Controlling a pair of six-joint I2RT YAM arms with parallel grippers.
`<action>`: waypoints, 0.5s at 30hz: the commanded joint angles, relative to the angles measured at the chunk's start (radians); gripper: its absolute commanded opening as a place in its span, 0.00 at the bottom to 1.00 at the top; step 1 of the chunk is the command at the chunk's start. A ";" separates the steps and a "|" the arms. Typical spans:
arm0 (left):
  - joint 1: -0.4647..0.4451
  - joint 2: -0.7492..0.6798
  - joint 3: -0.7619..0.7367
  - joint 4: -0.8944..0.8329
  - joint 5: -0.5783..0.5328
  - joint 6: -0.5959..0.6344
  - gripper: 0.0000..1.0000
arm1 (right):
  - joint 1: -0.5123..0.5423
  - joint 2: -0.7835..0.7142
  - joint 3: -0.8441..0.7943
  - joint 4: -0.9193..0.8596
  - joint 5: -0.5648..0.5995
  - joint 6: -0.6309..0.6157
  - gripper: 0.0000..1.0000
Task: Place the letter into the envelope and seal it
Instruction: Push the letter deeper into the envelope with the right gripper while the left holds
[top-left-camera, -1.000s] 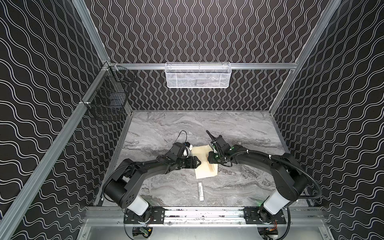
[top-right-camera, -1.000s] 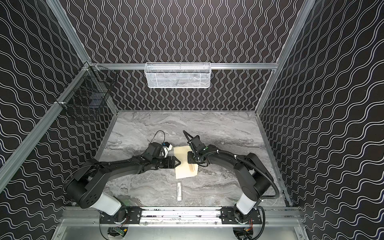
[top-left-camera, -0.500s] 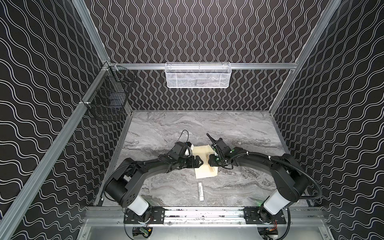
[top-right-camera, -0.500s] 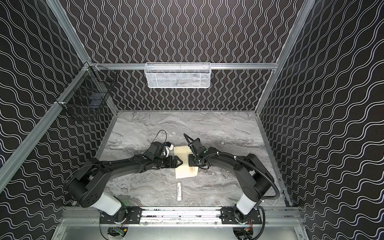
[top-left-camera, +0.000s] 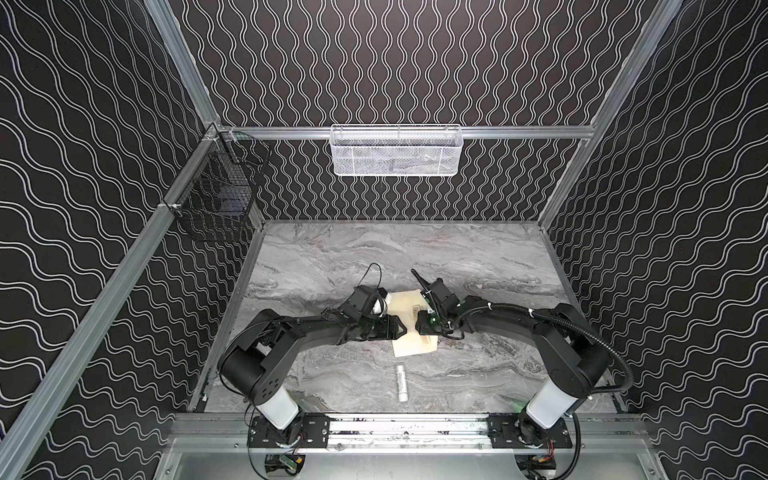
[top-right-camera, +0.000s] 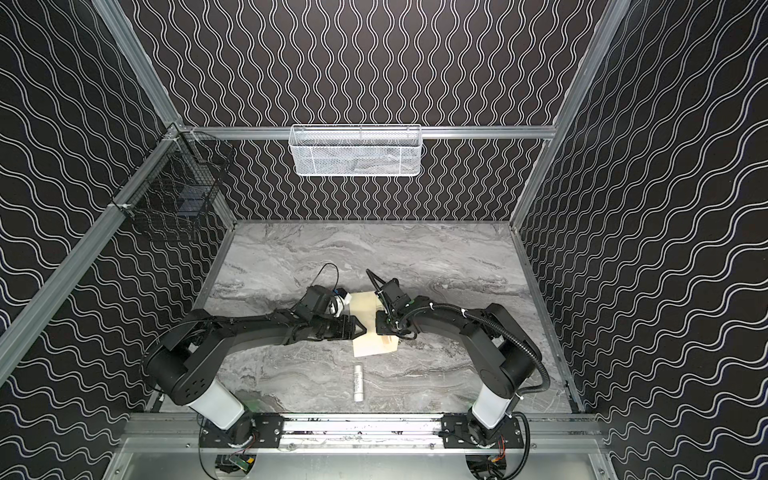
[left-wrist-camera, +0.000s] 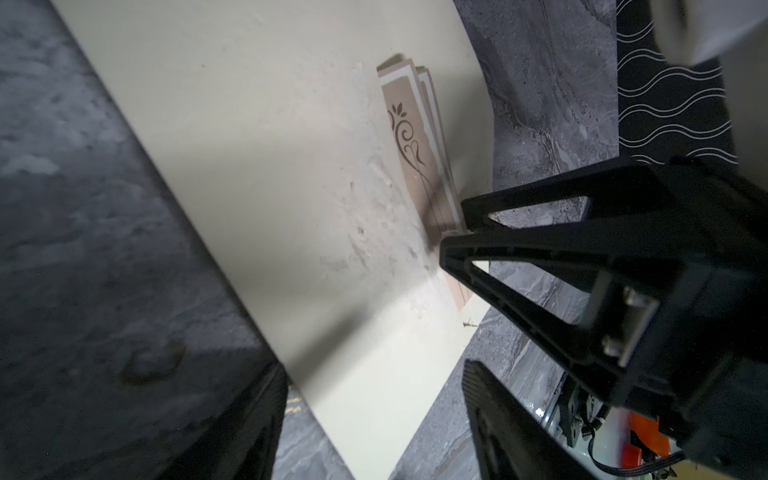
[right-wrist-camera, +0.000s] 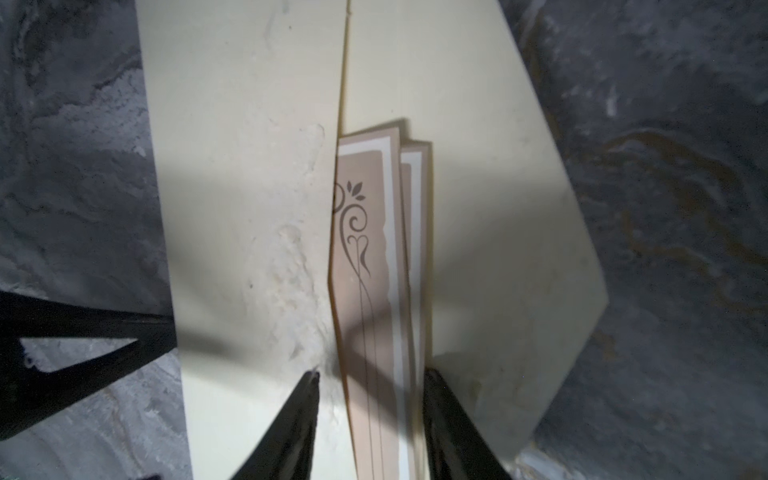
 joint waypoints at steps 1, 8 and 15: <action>-0.001 0.001 0.013 0.020 0.013 0.015 0.71 | 0.002 0.006 0.006 0.017 -0.007 0.009 0.43; -0.003 0.011 0.009 0.042 0.022 0.014 0.70 | 0.003 0.010 0.004 0.031 -0.022 0.017 0.42; -0.006 0.030 -0.002 0.099 0.055 0.001 0.68 | 0.013 0.026 0.011 0.047 -0.040 0.026 0.42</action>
